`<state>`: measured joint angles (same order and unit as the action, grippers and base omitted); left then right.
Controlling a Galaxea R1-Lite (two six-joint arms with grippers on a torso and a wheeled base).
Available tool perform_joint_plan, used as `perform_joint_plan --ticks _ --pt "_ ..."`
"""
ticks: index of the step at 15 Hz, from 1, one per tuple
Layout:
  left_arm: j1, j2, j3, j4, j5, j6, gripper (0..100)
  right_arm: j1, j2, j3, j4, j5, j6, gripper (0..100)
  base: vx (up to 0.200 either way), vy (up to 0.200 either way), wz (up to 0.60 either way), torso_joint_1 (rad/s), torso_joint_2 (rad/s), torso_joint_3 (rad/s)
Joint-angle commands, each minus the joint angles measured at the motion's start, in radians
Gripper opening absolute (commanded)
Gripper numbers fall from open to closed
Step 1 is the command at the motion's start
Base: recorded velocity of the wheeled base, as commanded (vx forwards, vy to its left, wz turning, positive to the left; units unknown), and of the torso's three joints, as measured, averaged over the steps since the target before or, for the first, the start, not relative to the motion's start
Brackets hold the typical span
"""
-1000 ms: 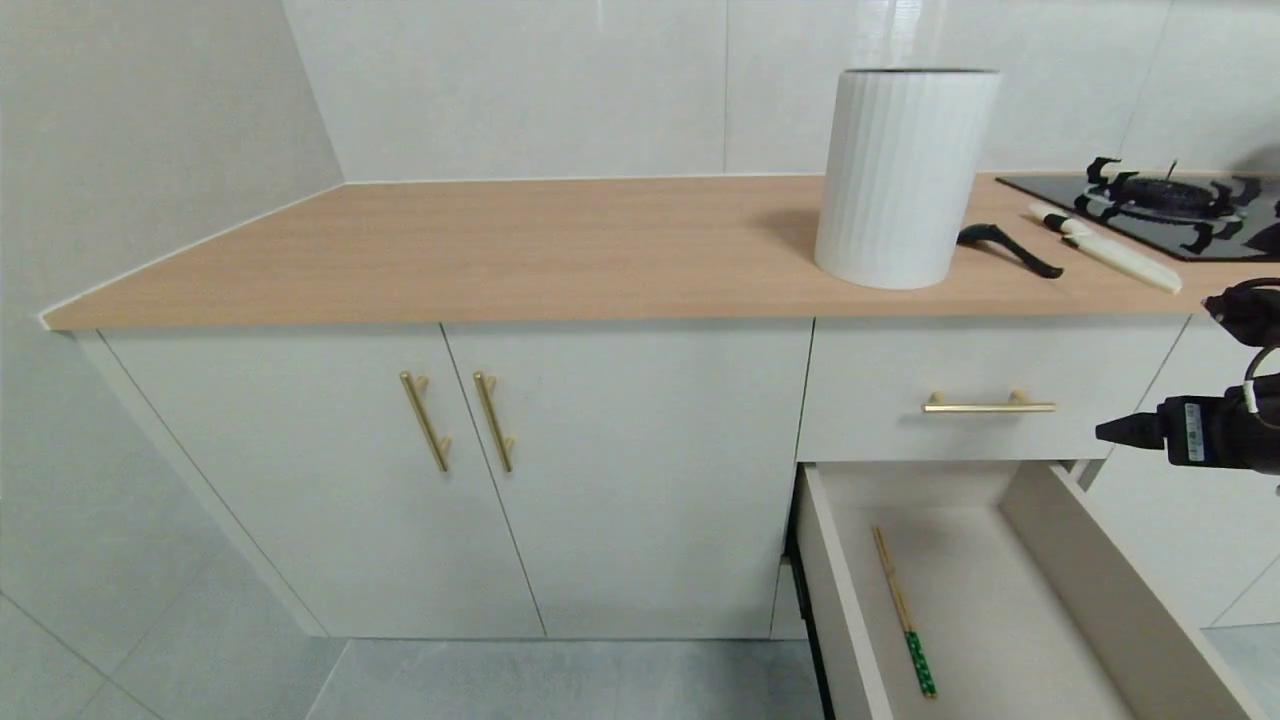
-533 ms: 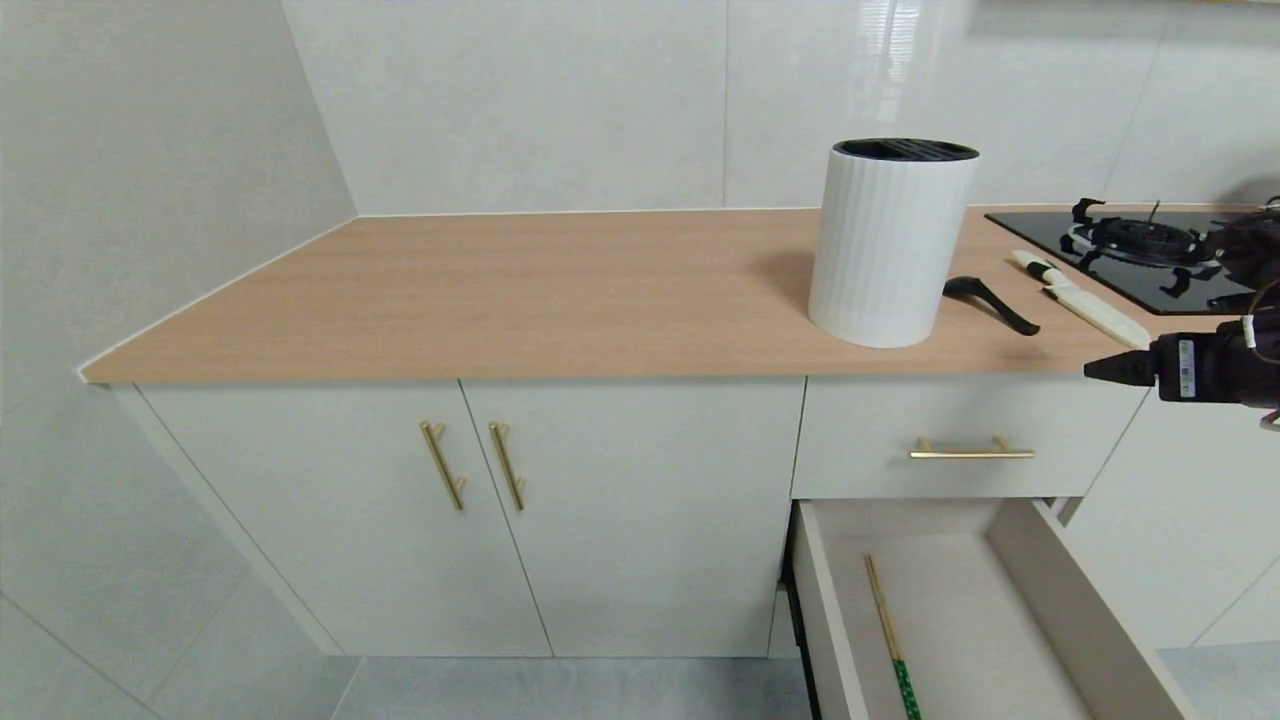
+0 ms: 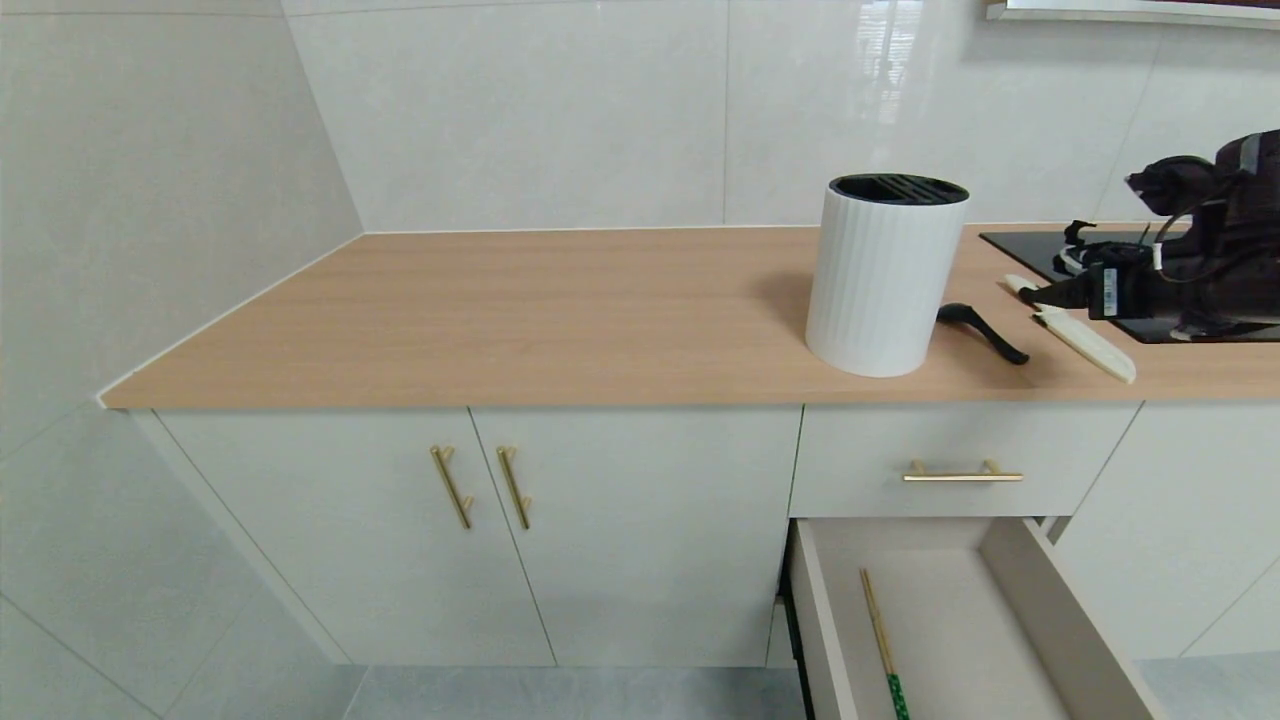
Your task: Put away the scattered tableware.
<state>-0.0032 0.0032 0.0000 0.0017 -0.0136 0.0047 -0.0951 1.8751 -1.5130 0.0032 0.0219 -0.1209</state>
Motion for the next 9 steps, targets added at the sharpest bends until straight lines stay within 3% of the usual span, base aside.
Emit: perform_joint_plan --ticks 1,2,4,9 --pt "0.0 0.001 0.0 0.0 0.0 0.0 100 0.002 0.203 -0.161 -0.005 0.05 -0.036 100 0.0 0.0 0.0 0.0 0.0 0.0" --pt "0.0 0.001 0.0 0.0 0.0 0.001 100 0.002 0.23 -0.193 0.003 0.081 -0.036 100 0.0 0.0 0.0 0.0 0.0 0.0" --pt "0.0 0.001 0.0 0.0 0.0 0.0 100 -0.011 0.277 -0.246 0.049 0.243 -0.039 100 0.0 0.0 0.0 0.0 0.0 0.0" --pt "0.0 0.001 0.0 0.0 0.0 0.0 100 -0.023 0.303 -0.25 0.054 0.259 -0.045 100 0.0 0.0 0.0 0.0 0.0 0.0"
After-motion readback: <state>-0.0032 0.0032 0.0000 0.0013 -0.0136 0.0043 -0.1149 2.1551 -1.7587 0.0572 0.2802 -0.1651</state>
